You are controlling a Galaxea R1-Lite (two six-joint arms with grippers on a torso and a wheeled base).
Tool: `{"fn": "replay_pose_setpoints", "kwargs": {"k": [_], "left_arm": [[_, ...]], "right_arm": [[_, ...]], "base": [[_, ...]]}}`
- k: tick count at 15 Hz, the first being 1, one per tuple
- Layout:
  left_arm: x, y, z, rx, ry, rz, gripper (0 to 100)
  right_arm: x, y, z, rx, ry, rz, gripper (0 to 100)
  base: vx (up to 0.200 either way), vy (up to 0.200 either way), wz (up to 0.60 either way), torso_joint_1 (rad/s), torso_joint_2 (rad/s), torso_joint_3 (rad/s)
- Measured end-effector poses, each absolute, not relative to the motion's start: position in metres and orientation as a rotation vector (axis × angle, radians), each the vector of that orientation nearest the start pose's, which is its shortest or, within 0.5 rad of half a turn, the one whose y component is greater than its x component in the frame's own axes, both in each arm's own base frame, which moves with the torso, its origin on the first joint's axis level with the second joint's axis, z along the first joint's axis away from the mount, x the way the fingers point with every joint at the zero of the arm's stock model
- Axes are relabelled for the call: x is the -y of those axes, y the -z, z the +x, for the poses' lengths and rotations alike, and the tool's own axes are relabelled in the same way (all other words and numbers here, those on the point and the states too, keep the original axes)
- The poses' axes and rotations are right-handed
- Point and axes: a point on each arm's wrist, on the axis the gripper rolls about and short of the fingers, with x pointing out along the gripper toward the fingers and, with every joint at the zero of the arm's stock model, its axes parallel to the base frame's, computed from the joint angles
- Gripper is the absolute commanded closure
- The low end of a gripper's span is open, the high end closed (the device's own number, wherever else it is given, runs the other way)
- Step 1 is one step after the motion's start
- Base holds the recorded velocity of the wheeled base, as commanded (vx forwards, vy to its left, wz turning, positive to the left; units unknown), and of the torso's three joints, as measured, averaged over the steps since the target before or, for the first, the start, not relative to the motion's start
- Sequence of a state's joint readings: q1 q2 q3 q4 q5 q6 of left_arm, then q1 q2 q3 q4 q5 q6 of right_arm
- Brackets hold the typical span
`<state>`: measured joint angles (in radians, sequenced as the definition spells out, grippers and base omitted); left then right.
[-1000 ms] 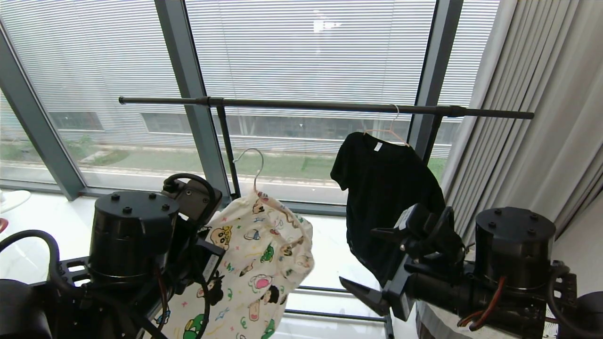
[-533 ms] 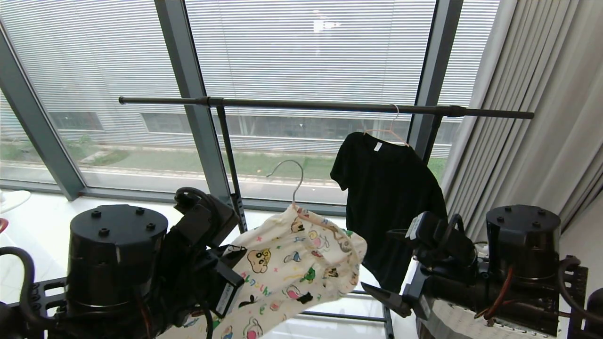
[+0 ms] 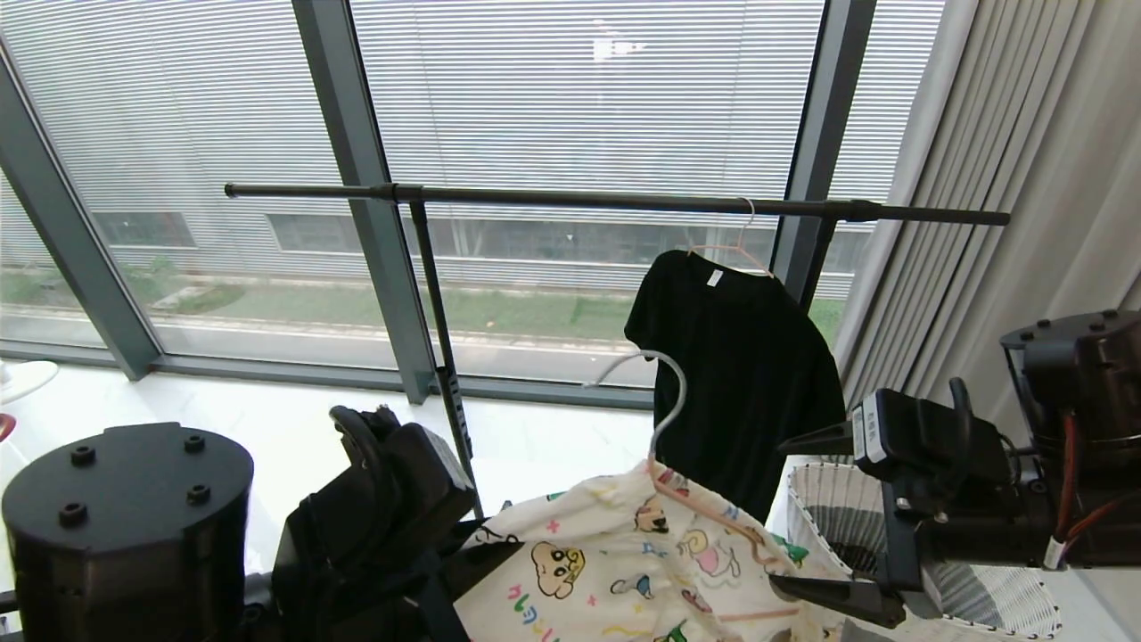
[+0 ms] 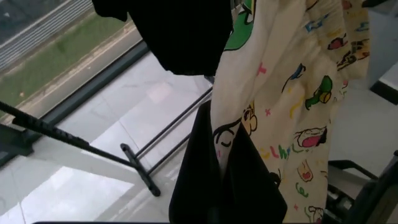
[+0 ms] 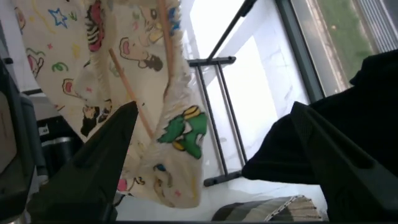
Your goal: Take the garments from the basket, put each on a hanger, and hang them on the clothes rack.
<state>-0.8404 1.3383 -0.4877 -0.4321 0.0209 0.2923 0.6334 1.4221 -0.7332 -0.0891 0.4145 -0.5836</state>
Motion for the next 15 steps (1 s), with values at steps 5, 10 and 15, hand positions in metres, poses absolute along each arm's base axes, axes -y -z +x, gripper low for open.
{"fn": "replay_pose_setpoints", "kwargs": {"k": [5,10,15], "left_arm": [[0.158,-0.172,0.122,-0.168,0.94,0.514,100],[0.162,-0.172,0.12,-0.111,0.96,0.544,100],[0.164,-0.172,0.117,-0.104,0.978,0.552,100]], "right_arm": [[-0.142,-0.198,0.166,-0.271,-1.297,-0.591,0],[-0.149,-0.189,0.17,-0.307,-1.318,-0.595,0],[-0.143,-0.184,0.181,-0.341,-1.274,-0.586,0]], "base": [[0.0,0.0,0.0,0.0,0.0,0.0],[0.0,0.0,0.0,0.0,0.0,0.0],[0.0,0.0,0.0,0.0,0.0,0.0]]}}
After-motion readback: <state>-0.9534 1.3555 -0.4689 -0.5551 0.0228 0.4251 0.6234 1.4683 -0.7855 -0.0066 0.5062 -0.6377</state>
